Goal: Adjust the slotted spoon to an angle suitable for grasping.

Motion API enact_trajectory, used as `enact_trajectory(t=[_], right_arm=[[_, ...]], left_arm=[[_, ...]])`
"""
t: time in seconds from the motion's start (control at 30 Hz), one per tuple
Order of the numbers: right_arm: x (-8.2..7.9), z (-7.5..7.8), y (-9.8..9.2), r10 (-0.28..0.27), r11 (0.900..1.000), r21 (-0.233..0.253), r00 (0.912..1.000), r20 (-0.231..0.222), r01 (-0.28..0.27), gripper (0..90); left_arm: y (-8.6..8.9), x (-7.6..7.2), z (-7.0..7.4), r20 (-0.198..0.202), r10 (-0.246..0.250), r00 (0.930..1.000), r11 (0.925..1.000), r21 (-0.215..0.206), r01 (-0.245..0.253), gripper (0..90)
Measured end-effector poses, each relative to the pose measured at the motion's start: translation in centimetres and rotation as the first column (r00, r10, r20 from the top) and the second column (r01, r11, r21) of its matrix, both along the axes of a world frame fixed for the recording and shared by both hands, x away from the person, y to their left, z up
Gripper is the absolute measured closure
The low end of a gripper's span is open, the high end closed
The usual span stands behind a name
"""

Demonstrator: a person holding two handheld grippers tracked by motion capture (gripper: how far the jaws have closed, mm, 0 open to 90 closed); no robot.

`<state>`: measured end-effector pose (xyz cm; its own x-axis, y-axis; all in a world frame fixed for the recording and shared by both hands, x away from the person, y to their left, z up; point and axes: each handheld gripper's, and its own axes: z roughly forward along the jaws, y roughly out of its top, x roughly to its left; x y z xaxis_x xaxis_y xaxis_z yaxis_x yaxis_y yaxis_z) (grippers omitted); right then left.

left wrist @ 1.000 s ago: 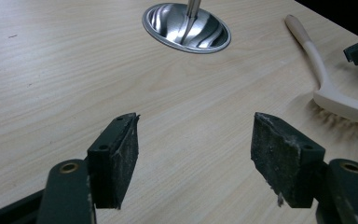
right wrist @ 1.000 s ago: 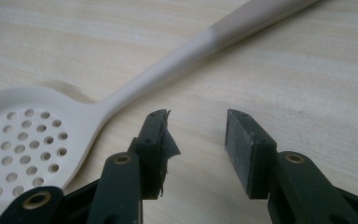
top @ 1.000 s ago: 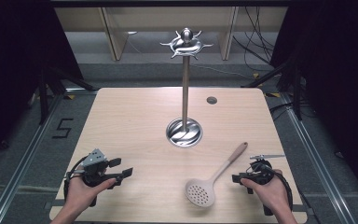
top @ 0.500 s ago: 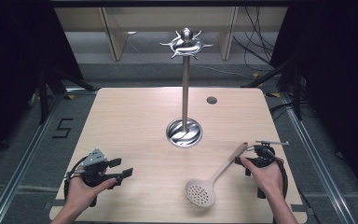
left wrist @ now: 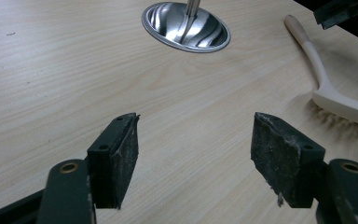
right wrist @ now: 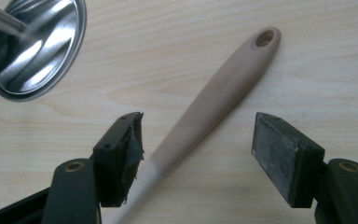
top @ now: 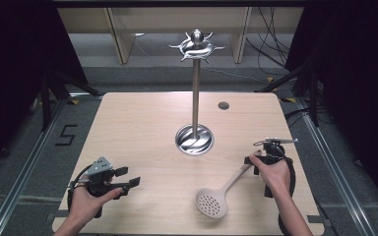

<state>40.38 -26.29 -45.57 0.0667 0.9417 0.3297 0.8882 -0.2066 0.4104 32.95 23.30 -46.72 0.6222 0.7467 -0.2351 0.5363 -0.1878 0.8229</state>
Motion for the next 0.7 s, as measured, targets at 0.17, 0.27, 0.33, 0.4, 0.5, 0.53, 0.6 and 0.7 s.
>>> enact_trajectory(t=[0.17, 0.27, 0.33, 0.4, 0.5, 0.53, 0.6, 0.7], right_arm=[[-0.2, 0.4, 0.4, 0.059, 0.998, 0.032, 0.9982, -0.003, -0.059, 63.2], [-0.5, 0.6, 0.0, 0.132, 0.989, -0.053, 0.9899, -0.053, -0.134, 83.4], [-0.5, 0.5, -0.1, 0.14, 0.987, -0.064, 0.9863, -0.086, -0.146, 89.8], [-0.5, 0.4, 0.3, 0.116, 0.989, -0.07, 0.9829, -0.143, -0.127, 90.0], [0.1, -0.3, 0.6, 0.162, 0.98, -0.09, 0.9719, -0.171, -0.179, 90.0], [0.3, -0.5, 0.8, 0.163, 0.979, -0.089, 0.9661, -0.2, -0.184, 90.0], [0.7, -0.7, 1.9, 0.084, 0.994, -0.039, 0.9587, -0.272, -0.098, 90.0], [1.4, -1.3, 1.7, 0.168, 0.977, -0.084, 0.9488, -0.267, -0.197, 90.0]], left_arm=[[0.1, 0.1, 0.0, -0.003, 0.002, 1.0, 1.0, -0.009, -0.002, 31.4], [0.1, 0.0, 0.0, -0.001, -0.002, 1.0, 1.0, -0.007, 0.002, 31.4], [0.0, 0.0, 0.1, 0.001, 0.001, 1.0, 1.0, 0.007, -0.001, 31.4], [0.0, 0.0, 0.0, 0.002, 0.002, 1.0, 1.0, 0.002, -0.002, 31.4], [0.0, 0.0, 0.0, -0.002, -0.001, 1.0, 1.0, -0.002, 0.001, 31.4], [0.0, 0.1, 0.0, -0.002, -0.001, 1.0, 1.0, -0.002, 0.001, 31.5], [0.0, 0.0, 0.0, -0.001, 0.003, 1.0, 1.0, -0.002, -0.003, 31.4], [0.1, 0.0, 0.0, -0.002, 0.003, 1.0, 1.0, -0.007, -0.003, 31.4]])
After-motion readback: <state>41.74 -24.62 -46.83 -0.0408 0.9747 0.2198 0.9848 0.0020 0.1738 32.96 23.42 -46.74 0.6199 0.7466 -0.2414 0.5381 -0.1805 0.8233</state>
